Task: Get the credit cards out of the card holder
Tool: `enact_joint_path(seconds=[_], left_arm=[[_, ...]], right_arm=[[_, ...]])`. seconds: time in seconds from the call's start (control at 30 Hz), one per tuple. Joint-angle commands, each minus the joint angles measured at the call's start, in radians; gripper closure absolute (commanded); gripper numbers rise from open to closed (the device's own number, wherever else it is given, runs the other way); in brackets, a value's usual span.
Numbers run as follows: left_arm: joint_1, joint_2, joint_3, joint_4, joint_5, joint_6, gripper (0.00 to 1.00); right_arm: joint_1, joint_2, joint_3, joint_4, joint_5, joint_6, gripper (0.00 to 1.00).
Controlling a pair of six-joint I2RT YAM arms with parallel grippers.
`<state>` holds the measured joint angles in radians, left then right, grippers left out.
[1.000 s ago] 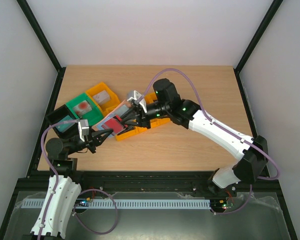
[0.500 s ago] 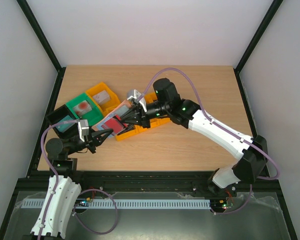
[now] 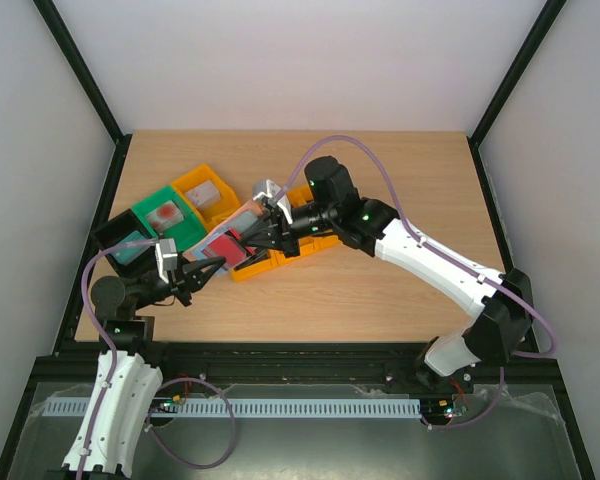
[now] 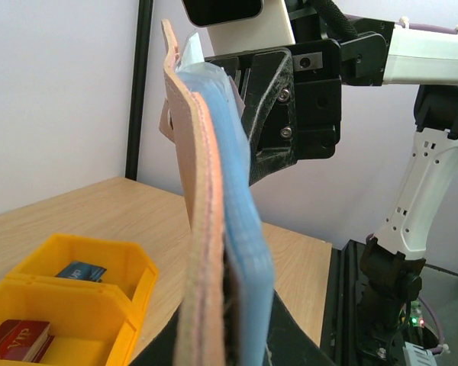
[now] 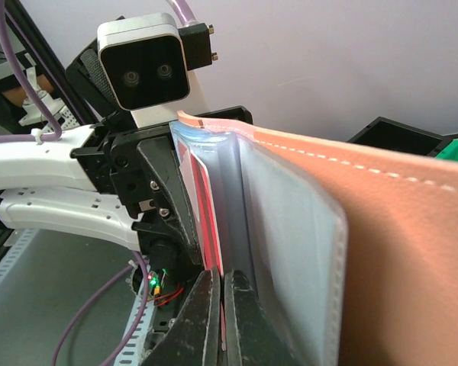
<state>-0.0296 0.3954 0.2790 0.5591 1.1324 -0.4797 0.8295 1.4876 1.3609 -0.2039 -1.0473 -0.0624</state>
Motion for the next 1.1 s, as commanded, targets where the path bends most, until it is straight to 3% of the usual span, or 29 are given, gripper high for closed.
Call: enact_joint_path(seconds=[0.0,0.23,0.43,0.53,0.83,1.07], left_arm=[[-0.004,-0.007,0.003,0.023,0.006,0.015,0.98],[-0.004,-0.009,-0.002,0.026,-0.008,0.003,0.88],[-0.004,-0.009,-0.001,0.029,-0.009,-0.002,0.89],[-0.004,-0.008,-0.001,0.03,-0.019,0.0,0.98],[-0.004,-0.006,-0.001,0.037,-0.032,-0.007,0.98],[-0.004,-0.006,-0.001,0.036,-0.027,-0.004,0.98]], right_arm=[[-0.005,-0.008,0.004,0.039,0.002,0.001,0.98],[-0.01,-0.053,-0.016,0.039,0.078,-0.01,0.98],[-0.011,-0.061,-0.017,0.029,0.087,-0.018,0.98],[-0.012,-0.049,-0.009,0.029,0.049,-0.011,0.98],[-0.011,-0.003,-0.004,0.034,-0.027,0.005,0.98],[-0.009,0.013,-0.004,0.057,-0.038,0.031,0.93]])
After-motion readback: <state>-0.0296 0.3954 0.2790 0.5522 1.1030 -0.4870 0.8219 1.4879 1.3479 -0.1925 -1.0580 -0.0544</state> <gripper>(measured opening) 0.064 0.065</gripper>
